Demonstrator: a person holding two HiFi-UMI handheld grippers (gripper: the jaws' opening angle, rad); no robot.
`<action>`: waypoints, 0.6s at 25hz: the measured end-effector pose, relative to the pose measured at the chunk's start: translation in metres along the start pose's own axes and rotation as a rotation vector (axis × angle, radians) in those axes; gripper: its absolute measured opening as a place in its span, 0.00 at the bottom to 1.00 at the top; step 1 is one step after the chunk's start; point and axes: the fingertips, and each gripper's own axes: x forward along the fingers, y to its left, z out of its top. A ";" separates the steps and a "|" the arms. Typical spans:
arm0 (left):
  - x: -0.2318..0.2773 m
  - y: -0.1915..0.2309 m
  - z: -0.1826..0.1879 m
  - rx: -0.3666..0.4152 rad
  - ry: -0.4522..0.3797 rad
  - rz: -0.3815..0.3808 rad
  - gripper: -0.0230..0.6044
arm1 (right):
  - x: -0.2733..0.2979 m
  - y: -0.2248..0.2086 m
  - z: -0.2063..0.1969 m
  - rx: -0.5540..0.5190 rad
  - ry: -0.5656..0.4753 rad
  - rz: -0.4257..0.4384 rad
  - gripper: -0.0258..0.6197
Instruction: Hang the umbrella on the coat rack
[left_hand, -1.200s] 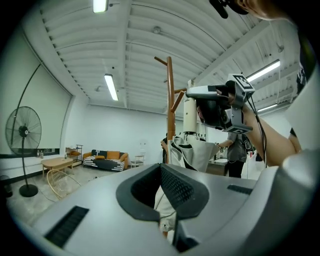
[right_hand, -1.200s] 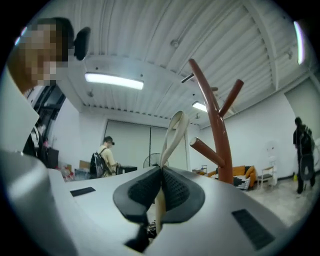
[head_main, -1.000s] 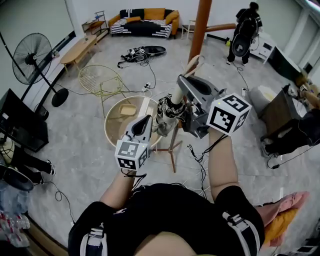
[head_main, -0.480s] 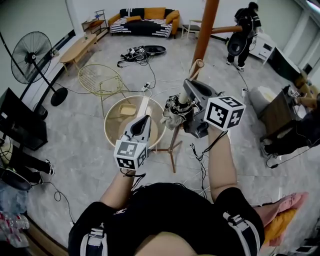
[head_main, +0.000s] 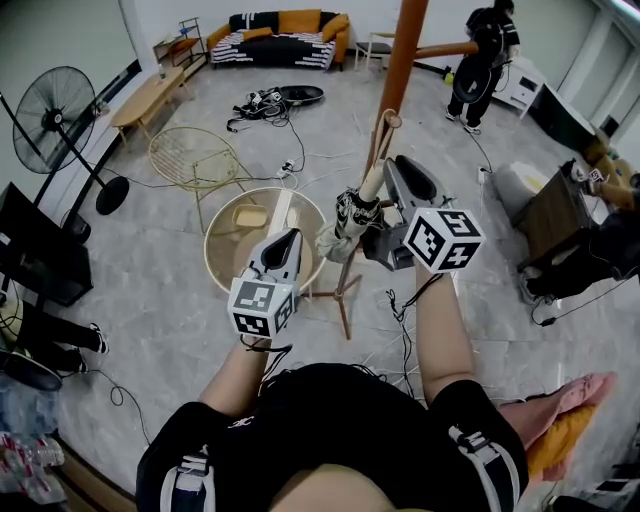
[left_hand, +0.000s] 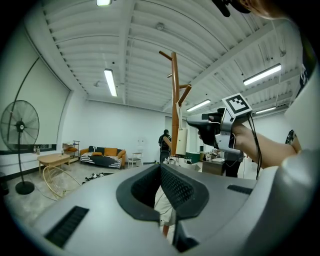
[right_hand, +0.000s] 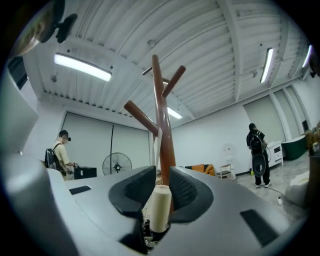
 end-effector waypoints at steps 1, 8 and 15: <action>0.002 -0.002 -0.001 0.000 0.000 -0.006 0.06 | -0.007 -0.002 0.004 -0.022 -0.029 -0.020 0.18; 0.020 -0.021 -0.004 0.004 -0.002 -0.060 0.06 | -0.064 -0.012 -0.002 -0.254 -0.113 -0.262 0.06; 0.035 -0.045 -0.005 0.015 0.008 -0.116 0.06 | -0.091 -0.016 -0.073 -0.200 0.016 -0.298 0.06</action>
